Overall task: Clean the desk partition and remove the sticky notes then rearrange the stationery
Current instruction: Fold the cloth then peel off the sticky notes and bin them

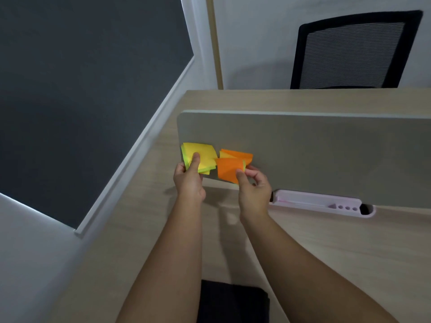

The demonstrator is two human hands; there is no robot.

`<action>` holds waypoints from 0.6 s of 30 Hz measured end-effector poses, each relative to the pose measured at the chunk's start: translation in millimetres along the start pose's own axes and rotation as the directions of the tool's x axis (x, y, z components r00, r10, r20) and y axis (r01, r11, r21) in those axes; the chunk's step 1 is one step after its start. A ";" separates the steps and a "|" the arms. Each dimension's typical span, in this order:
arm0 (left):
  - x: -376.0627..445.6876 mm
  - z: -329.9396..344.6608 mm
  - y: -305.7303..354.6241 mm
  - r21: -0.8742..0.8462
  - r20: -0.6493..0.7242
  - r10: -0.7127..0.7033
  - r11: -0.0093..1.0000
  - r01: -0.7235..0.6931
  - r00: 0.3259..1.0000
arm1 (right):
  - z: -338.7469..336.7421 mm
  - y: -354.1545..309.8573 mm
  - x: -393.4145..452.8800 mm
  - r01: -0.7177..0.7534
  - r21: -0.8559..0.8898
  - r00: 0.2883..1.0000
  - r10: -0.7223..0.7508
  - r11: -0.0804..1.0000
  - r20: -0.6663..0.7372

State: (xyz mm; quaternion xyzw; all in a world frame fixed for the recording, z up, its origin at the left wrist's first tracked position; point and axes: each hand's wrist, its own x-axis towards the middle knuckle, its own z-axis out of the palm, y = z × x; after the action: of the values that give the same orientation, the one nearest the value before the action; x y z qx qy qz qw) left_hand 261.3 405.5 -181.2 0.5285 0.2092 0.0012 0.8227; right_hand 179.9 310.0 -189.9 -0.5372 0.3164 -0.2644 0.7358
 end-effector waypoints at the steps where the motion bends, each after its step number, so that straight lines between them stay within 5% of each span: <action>1: -0.1 -0.8 1.5 -0.013 -0.002 0.006 1.000 -0.006 1.000 | 0.5 -1.6 1.6 -0.013 0.018 1.000 0.013 1.000 0.006; 7: -7.8 -13.1 2.5 -0.094 -0.044 0.035 0.995 -0.039 0.998 | 0.3 -0.2 7.9 -0.076 0.105 0.997 0.076 0.992 0.002; 18: -37.8 -65.7 -15.4 0.019 -0.091 -0.021 1.000 0.023 0.996 | 2.6 -16.7 4.8 -0.207 0.215 0.970 0.229 0.954 -0.086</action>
State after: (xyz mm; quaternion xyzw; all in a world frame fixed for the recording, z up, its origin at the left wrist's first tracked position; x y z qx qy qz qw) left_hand 200.7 447.4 -204.9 0.5338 0.2522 0.0143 0.8070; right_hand 184.2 303.4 -174.2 -0.4051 0.3850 -0.2418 0.7932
